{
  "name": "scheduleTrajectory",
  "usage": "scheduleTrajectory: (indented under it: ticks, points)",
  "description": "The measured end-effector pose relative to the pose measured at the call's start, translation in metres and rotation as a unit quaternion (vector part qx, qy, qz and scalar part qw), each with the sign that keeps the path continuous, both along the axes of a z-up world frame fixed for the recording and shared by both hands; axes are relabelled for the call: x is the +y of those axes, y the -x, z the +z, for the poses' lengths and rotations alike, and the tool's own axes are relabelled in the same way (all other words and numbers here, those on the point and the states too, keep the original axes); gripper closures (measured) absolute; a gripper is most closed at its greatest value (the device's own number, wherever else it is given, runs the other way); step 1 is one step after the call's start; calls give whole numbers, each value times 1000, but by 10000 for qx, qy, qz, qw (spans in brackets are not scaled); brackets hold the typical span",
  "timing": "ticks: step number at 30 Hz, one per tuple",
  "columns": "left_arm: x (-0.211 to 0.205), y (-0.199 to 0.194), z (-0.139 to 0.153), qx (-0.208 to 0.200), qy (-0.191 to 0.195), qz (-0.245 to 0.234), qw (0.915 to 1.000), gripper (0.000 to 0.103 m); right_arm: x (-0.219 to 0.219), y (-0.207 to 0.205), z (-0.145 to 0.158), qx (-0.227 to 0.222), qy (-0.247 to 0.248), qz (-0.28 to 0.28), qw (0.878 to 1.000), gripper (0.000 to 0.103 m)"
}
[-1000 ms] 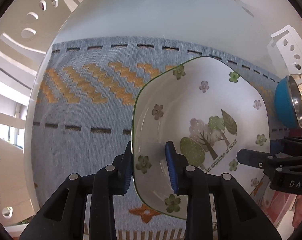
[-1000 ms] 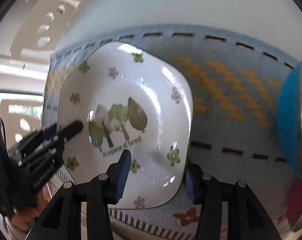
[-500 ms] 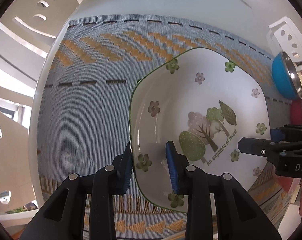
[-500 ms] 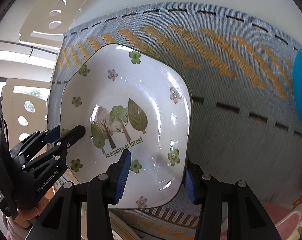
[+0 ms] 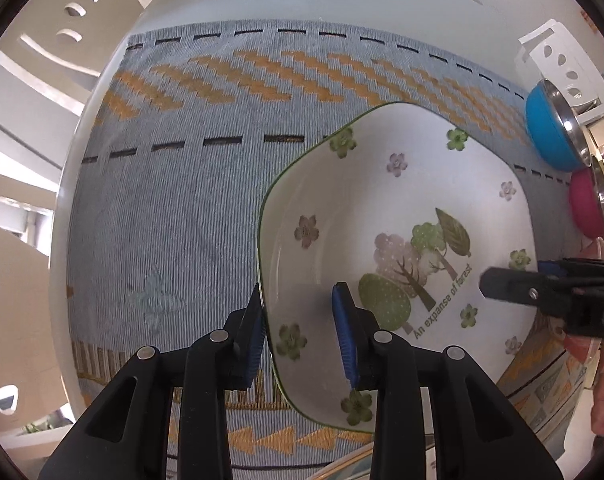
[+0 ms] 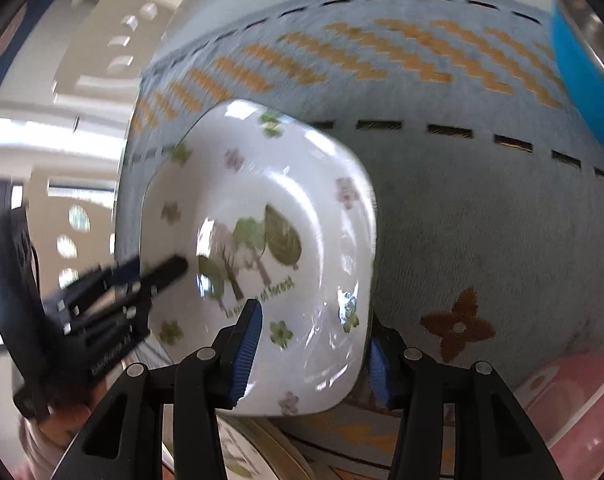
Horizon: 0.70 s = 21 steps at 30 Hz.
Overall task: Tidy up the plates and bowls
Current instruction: 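Lift the hexagonal plate with both grippers and carry it toward the plate stack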
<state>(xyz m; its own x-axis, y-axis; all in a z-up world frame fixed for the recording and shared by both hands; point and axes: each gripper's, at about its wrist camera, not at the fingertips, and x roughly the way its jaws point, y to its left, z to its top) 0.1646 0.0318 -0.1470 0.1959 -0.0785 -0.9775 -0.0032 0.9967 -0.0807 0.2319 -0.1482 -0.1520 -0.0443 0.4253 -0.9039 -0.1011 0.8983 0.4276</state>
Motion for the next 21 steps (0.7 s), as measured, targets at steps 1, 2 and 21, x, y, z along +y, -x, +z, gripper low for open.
scheduleTrajectory:
  ticks: [1, 2, 21]
  points:
    - [-1, 1, 0, -16, -25, -35, 10000, 73, -2, -2, -2, -3, 16, -96, 10000, 55]
    - [1, -3, 0, -33, -18, -58, 10000, 73, -2, -5, -4, 13, 38, -163, 9999, 56]
    - [9, -27, -1, 107, 281, 291, 9991, 72, -34, -15, 3, -1, -27, -779, 9970, 83]
